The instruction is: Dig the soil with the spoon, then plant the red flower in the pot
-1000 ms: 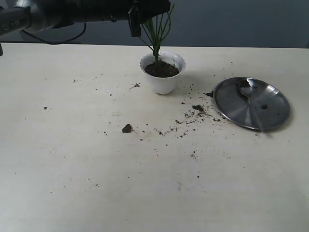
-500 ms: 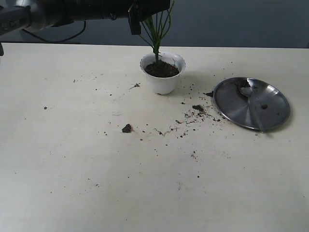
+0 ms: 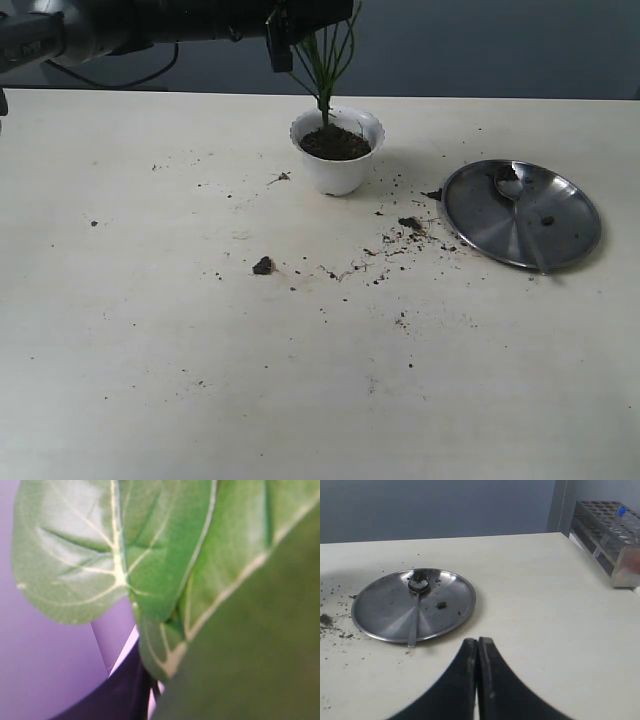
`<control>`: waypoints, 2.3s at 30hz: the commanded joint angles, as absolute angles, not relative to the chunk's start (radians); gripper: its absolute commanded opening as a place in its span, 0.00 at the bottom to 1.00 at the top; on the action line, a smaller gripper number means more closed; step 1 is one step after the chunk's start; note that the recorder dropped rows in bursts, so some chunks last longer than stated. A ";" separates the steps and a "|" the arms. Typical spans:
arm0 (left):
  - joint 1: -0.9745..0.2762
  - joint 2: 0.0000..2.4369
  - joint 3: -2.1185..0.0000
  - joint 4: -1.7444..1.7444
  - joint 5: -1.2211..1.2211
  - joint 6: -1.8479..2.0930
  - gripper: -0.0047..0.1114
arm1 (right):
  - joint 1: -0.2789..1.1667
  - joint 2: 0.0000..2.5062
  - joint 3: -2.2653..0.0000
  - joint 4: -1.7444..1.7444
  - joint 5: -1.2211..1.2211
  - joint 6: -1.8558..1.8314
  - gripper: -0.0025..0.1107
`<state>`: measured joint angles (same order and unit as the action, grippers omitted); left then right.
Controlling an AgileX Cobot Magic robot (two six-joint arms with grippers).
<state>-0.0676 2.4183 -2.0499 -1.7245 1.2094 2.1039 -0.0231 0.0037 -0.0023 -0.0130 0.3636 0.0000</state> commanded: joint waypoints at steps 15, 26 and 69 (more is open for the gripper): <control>-0.100 2.478 -2.059 -1.744 1.221 2.108 0.04 | -0.029 0.000 0.000 -0.013 0.360 0.000 0.02; -0.077 2.572 -2.059 -1.733 1.221 2.127 0.04 | -0.029 0.000 0.000 -0.013 0.360 0.000 0.02; -0.088 2.593 -2.059 -1.686 1.221 2.096 0.04 | -0.029 0.000 0.000 -0.013 0.360 0.000 0.02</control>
